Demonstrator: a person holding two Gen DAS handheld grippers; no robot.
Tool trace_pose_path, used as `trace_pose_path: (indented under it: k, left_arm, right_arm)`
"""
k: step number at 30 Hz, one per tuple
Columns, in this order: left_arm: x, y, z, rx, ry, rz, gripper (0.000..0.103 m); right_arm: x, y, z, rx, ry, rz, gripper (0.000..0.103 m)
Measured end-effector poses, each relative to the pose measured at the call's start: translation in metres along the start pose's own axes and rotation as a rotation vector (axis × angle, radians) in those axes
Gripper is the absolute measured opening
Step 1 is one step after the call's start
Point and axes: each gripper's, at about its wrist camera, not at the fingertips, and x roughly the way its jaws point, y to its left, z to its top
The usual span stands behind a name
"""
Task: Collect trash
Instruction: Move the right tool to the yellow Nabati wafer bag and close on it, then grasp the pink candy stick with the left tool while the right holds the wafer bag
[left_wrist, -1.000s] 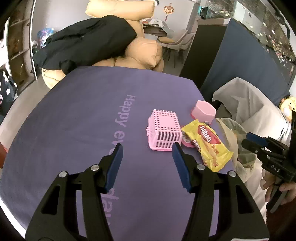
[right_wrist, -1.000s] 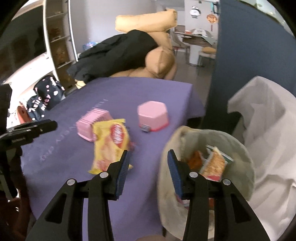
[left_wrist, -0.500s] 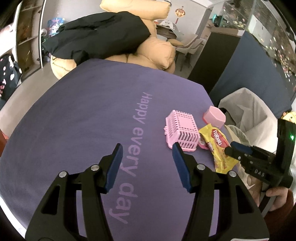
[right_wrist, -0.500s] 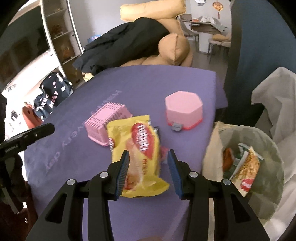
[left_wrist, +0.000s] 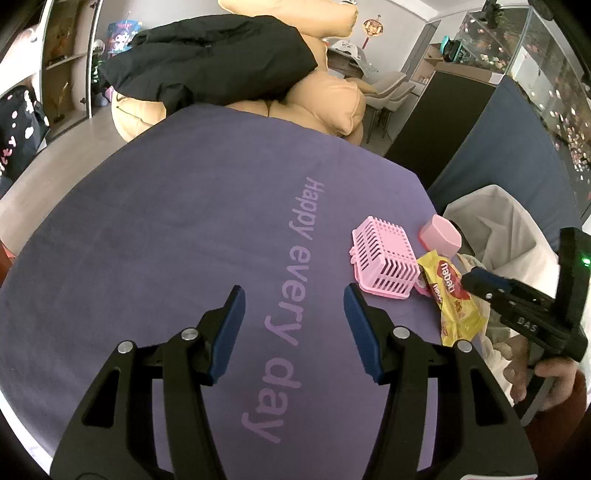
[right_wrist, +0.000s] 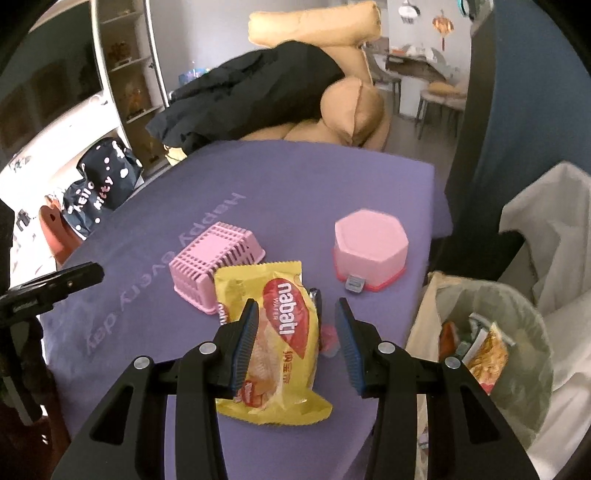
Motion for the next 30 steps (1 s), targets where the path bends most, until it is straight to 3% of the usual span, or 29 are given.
trace_pose_path:
  k: [3,6,14,19,22,26,30]
  left_arm:
    - [0.000,0.001,-0.001,0.000,0.001,-0.001,0.053]
    - [0.001,0.001,-0.001,-0.002,0.004,0.002,0.053]
    - [0.005,-0.010,-0.004,0.029,0.018,-0.011,0.053]
    - [0.013,-0.033,-0.010,0.102,0.045,-0.123,0.053]
    - [0.021,-0.050,-0.014,0.144,0.103,-0.241,0.053]
    - [0.038,-0.077,-0.016,0.222,0.150,-0.321,0.053]
    - [0.060,-0.093,-0.009,0.233,0.185,-0.349,0.053]
  right_arm:
    - [0.013,-0.006,-0.007,0.040,0.047,0.017,0.040]
    - [0.016,0.001,-0.019,0.017,0.079,0.040,0.027]
    - [-0.014,0.012,-0.051,0.002,0.046,0.071,0.010]
    - [-0.042,-0.001,-0.057,0.043,-0.014,0.071,0.008]
    - [-0.054,-0.007,-0.063,0.056,-0.030,0.066,0.008]
    - [-0.053,-0.008,-0.074,0.068,-0.001,0.089,0.008]
    - [-0.047,0.001,-0.091,0.040,0.025,0.076,0.008]
